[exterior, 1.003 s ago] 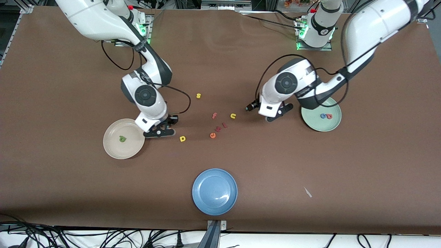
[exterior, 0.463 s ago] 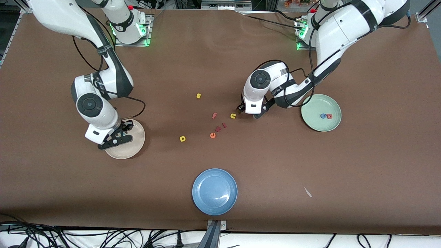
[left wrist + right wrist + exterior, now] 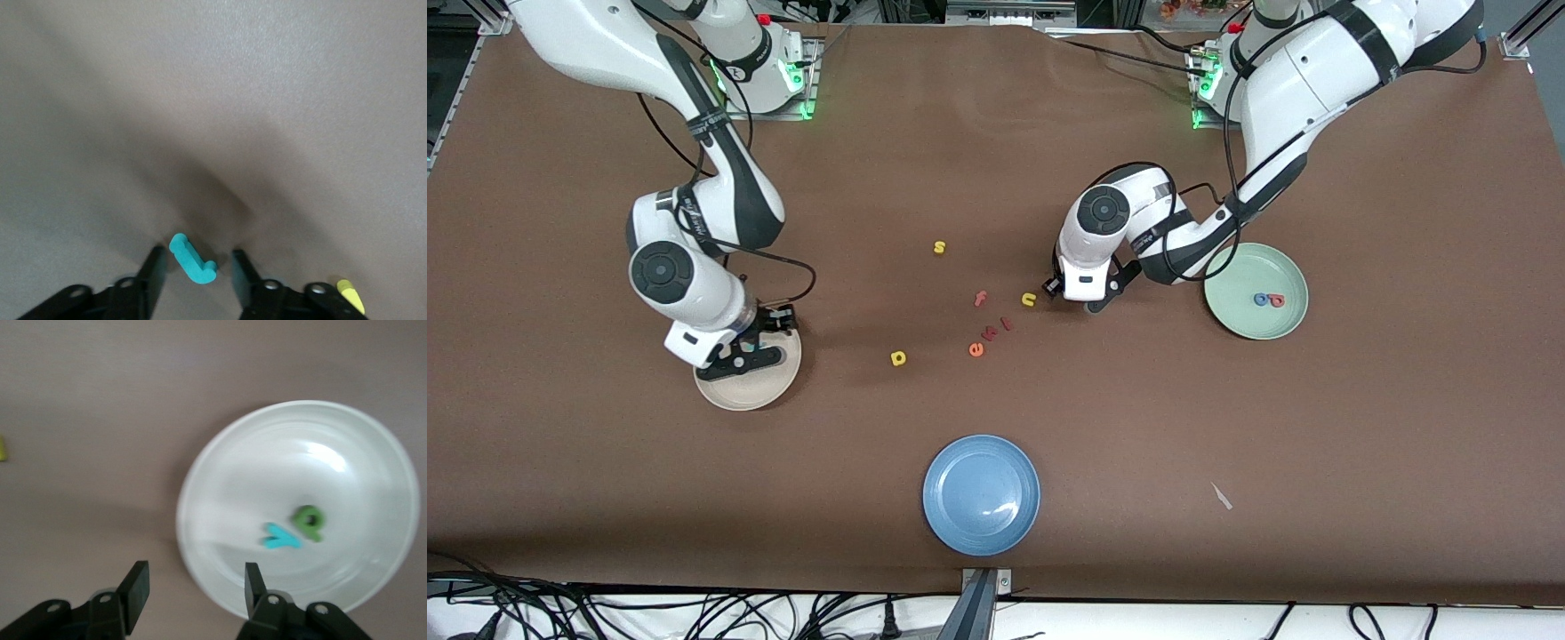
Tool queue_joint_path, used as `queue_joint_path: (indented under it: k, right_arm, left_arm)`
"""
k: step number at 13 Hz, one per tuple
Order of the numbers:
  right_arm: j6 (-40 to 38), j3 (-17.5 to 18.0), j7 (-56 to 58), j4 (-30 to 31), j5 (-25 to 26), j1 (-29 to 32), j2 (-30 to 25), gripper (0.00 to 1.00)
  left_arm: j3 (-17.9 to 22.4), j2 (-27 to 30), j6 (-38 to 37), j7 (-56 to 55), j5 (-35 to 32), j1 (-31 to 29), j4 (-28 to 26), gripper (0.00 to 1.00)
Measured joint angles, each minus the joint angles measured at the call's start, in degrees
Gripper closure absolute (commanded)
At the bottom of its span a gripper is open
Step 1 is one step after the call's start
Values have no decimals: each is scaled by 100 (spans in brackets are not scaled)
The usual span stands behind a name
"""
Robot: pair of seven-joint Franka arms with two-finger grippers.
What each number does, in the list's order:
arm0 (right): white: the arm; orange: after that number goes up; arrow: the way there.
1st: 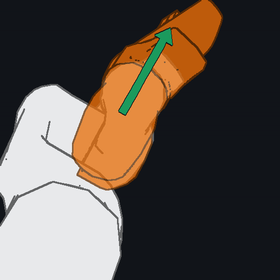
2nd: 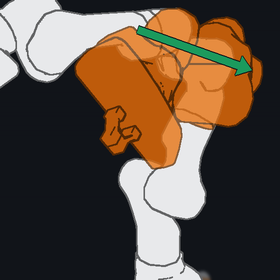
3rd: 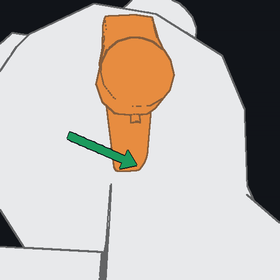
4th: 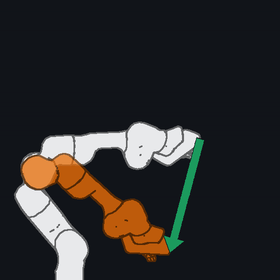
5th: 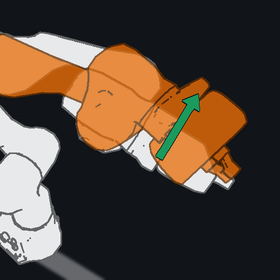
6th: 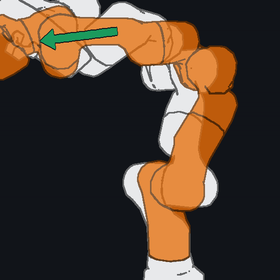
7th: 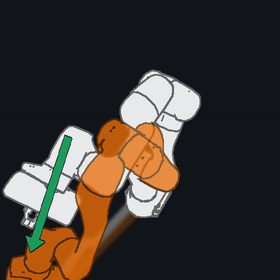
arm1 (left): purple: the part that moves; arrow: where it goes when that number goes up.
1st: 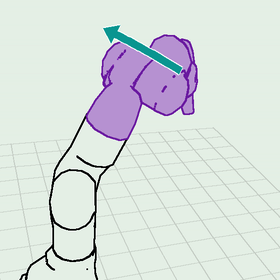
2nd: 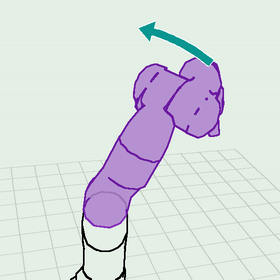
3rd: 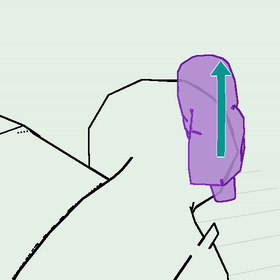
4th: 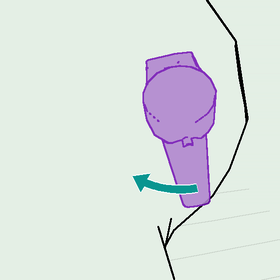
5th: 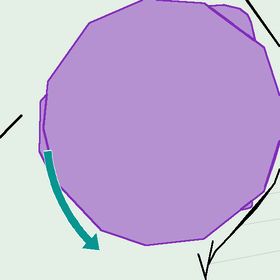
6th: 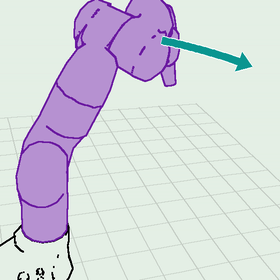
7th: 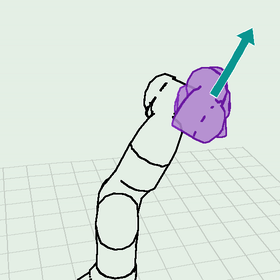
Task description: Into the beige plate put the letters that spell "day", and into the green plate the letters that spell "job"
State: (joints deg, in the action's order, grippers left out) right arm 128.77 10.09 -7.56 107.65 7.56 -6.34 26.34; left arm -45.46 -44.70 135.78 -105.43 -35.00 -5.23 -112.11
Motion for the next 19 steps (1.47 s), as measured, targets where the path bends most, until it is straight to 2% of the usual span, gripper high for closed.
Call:
queue_joint_path:
  k: [1, 3, 5, 7, 11, 13, 17, 19]
  right_arm:
    - [15, 236, -398, -52, 0, -11, 47, 29]
    - [23, 619, -944, -338, 13, -129, 271, 29]
    - [45, 736, -1063, -775, 77, -356, 665, 29]
    - [183, 739, -1058, -1107, 138, -483, 1026, 29]
    - [755, 746, -934, -1367, 489, -539, 1511, 29]
    - [936, 753, -934, -1392, 569, -611, 1638, 29]
    - [1177, 755, -950, -1397, 757, -708, 1812, 31]
    - [1228, 755, -953, -1397, 807, -710, 1845, 35]
  left_arm:
    - [0, 19, -11, 0, 0, 1, 0, 100]
    - [2, 39, -10, 36, -2, -1, 6, 100]
    - [47, 43, -40, 280, -3, -19, 74, 100]
    - [-36, 55, -383, 672, 0, -287, 247, 100]
    - [-1488, 107, -2152, 2296, 112, -2201, 362, 100]
    - [-1822, 146, -2933, 3275, 178, -3002, 362, 100]
    - [-1741, 140, -3254, 4761, 103, -3868, 226, 100]
    - [-1401, 114, -3248, 5226, -147, -3932, 106, 100]
